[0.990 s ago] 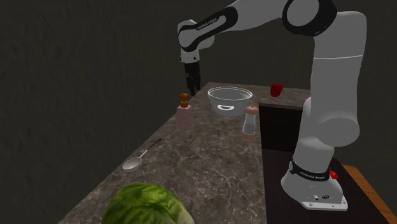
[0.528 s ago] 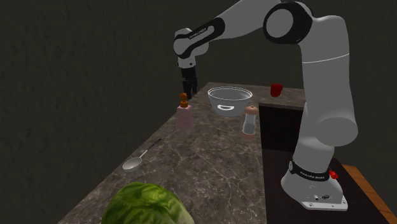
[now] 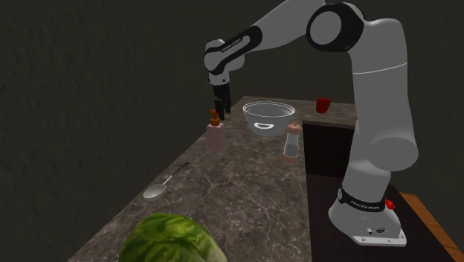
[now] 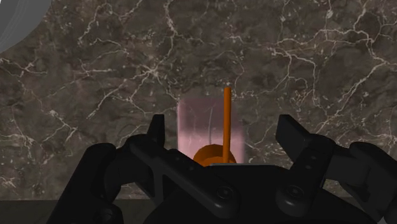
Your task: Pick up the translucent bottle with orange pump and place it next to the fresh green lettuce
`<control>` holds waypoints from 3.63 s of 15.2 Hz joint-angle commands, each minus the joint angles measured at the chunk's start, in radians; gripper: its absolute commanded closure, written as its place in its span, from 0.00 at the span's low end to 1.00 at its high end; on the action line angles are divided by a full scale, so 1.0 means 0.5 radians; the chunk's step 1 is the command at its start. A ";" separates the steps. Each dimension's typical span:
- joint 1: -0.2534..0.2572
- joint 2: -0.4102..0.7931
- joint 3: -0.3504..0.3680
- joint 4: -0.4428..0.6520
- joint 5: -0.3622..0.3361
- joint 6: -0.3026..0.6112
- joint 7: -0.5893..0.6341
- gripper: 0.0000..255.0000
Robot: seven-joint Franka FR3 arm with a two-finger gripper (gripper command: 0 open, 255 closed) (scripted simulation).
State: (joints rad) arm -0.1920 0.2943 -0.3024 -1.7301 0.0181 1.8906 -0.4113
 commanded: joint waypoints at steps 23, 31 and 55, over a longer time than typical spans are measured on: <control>0.002 -0.061 -0.007 0.188 -0.018 -0.246 0.000 1.00; -0.002 -0.077 -0.012 0.381 -0.023 -0.454 -0.006 1.00; -0.077 0.117 -0.027 1.316 0.032 -1.198 -0.065 1.00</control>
State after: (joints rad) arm -0.2302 0.3509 -0.3159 -1.0873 0.0333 1.3050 -0.4446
